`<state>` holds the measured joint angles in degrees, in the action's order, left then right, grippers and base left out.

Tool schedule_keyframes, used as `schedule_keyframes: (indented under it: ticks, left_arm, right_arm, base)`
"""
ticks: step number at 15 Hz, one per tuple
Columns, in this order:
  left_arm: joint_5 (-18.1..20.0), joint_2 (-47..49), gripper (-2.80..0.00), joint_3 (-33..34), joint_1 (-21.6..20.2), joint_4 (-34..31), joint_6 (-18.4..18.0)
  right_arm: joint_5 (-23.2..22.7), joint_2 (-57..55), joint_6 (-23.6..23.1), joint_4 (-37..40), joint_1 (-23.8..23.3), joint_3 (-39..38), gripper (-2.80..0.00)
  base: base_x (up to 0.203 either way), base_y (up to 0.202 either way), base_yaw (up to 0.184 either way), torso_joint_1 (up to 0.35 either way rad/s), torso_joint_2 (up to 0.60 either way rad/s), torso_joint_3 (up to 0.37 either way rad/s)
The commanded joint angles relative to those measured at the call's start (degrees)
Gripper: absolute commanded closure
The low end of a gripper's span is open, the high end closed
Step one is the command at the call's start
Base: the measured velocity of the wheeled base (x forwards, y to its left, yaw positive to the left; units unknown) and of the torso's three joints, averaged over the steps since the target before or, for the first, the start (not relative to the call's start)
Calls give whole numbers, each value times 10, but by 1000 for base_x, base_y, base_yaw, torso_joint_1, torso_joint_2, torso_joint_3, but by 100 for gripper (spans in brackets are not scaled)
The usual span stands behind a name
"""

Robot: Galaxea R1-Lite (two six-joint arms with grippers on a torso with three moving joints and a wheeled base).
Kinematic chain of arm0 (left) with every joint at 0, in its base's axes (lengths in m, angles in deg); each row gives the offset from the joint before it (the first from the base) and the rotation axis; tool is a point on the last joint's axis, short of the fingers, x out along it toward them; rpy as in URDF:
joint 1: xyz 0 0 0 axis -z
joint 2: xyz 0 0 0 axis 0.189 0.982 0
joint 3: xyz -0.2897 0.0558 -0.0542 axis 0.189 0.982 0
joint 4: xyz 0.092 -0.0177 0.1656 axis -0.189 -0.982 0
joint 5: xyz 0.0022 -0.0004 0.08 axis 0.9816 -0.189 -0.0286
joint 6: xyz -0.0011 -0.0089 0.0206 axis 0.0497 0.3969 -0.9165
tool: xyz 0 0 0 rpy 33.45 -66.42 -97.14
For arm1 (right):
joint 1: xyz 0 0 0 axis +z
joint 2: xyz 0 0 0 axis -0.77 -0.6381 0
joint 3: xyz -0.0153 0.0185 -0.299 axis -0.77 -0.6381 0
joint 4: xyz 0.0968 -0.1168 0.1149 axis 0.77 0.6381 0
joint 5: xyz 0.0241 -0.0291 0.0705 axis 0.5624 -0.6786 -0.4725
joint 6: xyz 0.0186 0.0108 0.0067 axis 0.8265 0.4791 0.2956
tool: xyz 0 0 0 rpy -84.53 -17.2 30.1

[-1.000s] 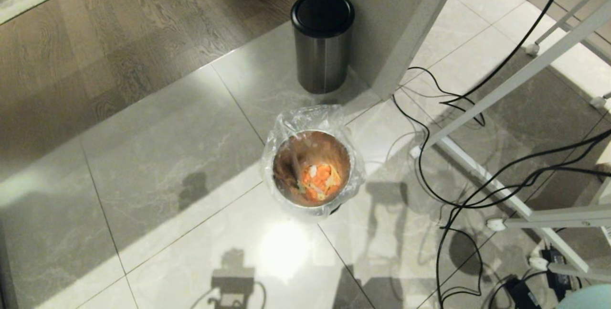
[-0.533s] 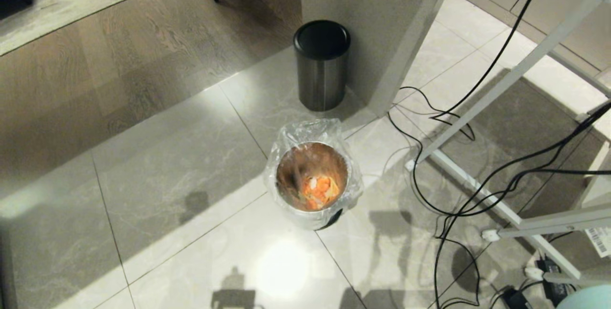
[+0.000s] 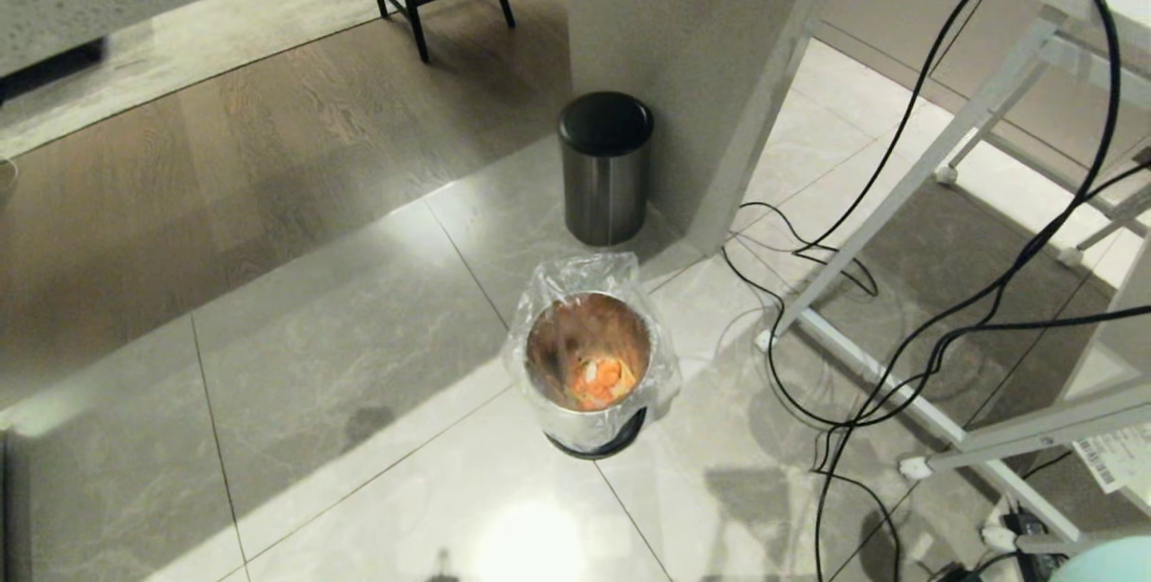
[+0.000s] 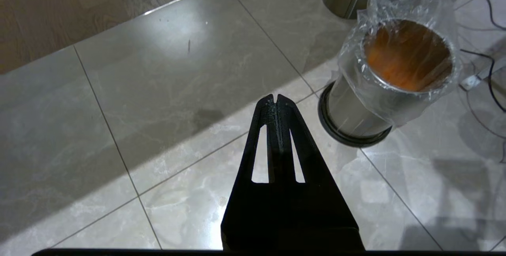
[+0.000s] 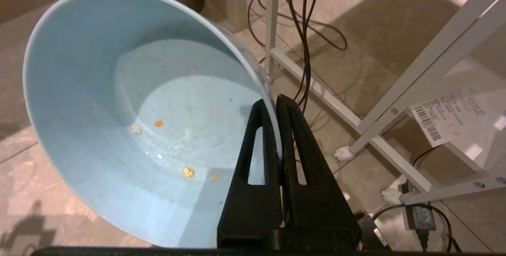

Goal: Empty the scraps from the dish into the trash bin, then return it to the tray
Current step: Put the bowl back to the table

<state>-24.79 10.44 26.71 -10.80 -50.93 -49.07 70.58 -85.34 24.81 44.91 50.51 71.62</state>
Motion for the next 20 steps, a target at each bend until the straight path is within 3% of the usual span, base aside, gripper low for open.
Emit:
schedule_keyframes:
  ticks: [1, 20]
  left_arm:
    - [0, 1, 0, 0, 0, 0, 1]
    - [-1, 1, 0, 0, 0, 0, 1]
  right_arm:
    - [0, -1, 0, -1, 0, 0, 0]
    - [0, -1, 1, -1, 0, 0, 0]
  base:
    - [0, 0, 0, 2, 2, 194]
    - [0, 0, 0, 3, 3, 203]
